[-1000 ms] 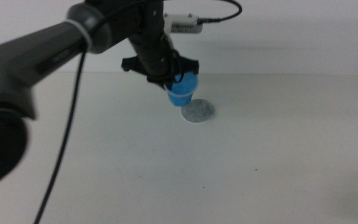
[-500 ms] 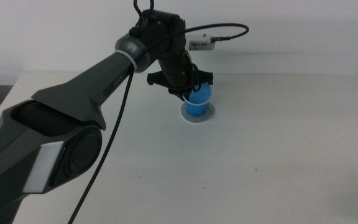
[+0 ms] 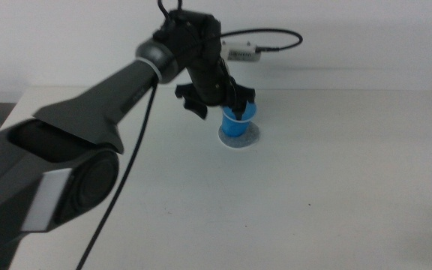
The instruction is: Place an empty cup on a cup mat.
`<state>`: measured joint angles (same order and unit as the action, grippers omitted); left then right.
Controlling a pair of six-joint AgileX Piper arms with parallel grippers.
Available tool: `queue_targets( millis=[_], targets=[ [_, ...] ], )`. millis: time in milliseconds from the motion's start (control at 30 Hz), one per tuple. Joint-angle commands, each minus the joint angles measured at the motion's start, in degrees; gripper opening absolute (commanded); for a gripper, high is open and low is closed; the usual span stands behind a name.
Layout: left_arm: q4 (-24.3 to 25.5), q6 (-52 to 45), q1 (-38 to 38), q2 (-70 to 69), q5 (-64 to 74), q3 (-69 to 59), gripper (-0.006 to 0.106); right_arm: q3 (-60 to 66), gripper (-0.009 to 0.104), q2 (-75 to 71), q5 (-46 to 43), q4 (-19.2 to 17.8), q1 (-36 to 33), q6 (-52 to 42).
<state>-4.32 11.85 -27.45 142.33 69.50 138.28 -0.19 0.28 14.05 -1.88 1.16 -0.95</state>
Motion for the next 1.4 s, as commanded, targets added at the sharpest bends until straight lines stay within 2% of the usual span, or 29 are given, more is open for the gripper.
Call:
queue_targets(
  millis=[0,133,267,367,533,600,833,967,1067,1133,1267,1367],
  targets=[
    [0.86,-1.74,1.10,-4.12,0.46,1.26,0.094,0.19,0.093,-0.28,-0.38,-0.31,0.01,-0.23],
    [4.96,-1.74,1.07,-10.88,0.46,-0.13,0.094,0.19,0.093,-0.28,-0.38,-0.31,0.01,-0.23],
    [10.06,-1.37,-0.29,-21.67,0.46,-9.46,0.094,0.19,0.093,-0.28,-0.38,-0.31,0.01,-0.23],
    [11.06,-0.81,-1.18,-31.35,-1.30,-23.25,0.094,0.19,0.093,-0.28,-0.38,-0.31,0.01,-0.23],
    [8.98,-2.32,-1.30,-51.43,-15.70,-50.56,0.094,0.19,0.093,-0.28,-0.38,-0.31,0.01,-0.23],
    [8.98,1.82,-1.10,-60.54,-16.97,-60.90,0.094,0.19,0.093,-0.28,-0.38,-0.31,0.01,-0.23],
    [14.44,1.93,-1.10,-85.40,-32.28,-87.81,0.094,0.19,0.093,-0.28,-0.38,-0.31,0.01,-0.23],
    [15.52,6.63,-1.05,-97.40,-39.02,-99.73,0.094,0.19,0.093,-0.28,-0.38,-0.31,0.01,-0.23],
    [19.02,9.16,-0.39,-104.31,-42.06,-107.34,0.094,0.19,0.093,-0.28,-0.38,-0.31,0.01,-0.23],
    [17.72,9.20,3.07,-108.63,-46.58,-112.04,0.094,0.19,0.093,-0.28,-0.38,-0.31,0.01,-0.23],
    [10.00,-0.99,12.14,-117.99,-57.66,-121.83,0.094,0.19,0.093,-0.28,-0.38,-0.31,0.01,-0.23],
    [4.32,-4.71,16.95,-125.11,-57.70,-127.27,0.094,0.19,0.093,-0.28,-0.38,-0.31,0.01,-0.23]
  ],
)
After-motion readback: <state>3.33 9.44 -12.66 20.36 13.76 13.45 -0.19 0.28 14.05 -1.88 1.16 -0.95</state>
